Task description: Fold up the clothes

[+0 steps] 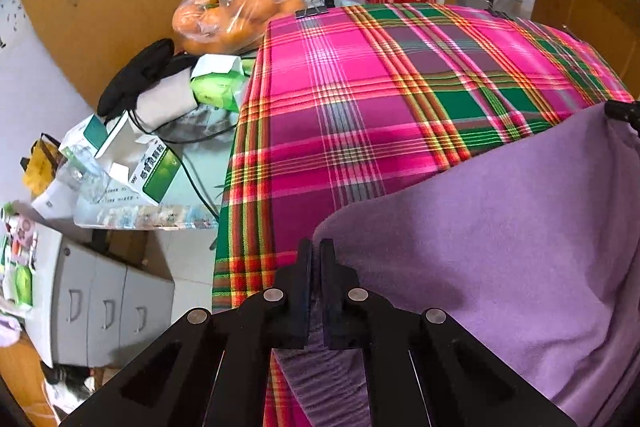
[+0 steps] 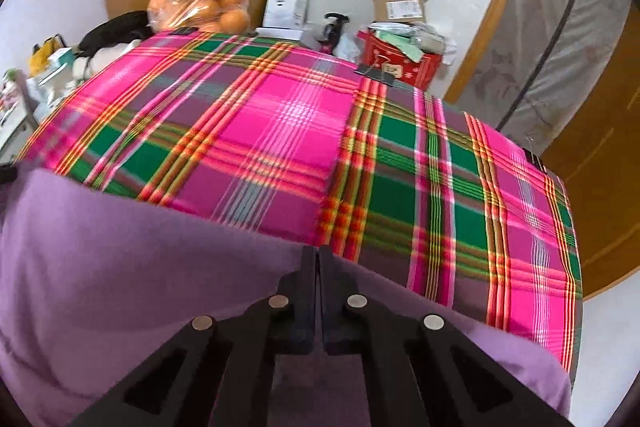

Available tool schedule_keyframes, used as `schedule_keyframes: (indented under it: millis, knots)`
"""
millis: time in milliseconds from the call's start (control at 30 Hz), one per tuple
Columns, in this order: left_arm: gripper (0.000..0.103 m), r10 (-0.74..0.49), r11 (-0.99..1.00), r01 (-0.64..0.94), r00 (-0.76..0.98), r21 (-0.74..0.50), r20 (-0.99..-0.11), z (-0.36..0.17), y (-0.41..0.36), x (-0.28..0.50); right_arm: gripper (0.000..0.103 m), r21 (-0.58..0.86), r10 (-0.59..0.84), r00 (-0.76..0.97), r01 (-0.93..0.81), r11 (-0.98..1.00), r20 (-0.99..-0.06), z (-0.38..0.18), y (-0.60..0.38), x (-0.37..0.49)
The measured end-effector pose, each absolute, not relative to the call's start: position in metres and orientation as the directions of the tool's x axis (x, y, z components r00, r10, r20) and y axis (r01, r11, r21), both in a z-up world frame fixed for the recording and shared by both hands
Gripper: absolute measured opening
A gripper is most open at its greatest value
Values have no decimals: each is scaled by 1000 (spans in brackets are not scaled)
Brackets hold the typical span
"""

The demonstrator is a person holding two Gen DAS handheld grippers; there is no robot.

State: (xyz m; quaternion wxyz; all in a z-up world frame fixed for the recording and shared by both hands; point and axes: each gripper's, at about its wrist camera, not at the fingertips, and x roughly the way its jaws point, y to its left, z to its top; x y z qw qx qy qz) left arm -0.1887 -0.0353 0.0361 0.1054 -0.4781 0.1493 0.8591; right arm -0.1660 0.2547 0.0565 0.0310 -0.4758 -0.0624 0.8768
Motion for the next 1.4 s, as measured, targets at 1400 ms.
schedule_keyframes:
  millis: [1400]
  knots:
    - [28,371,-643,-766,-297,-12,-880,54,179,-54,24,-150,44,-576,139,-979,-816,45,268,-47]
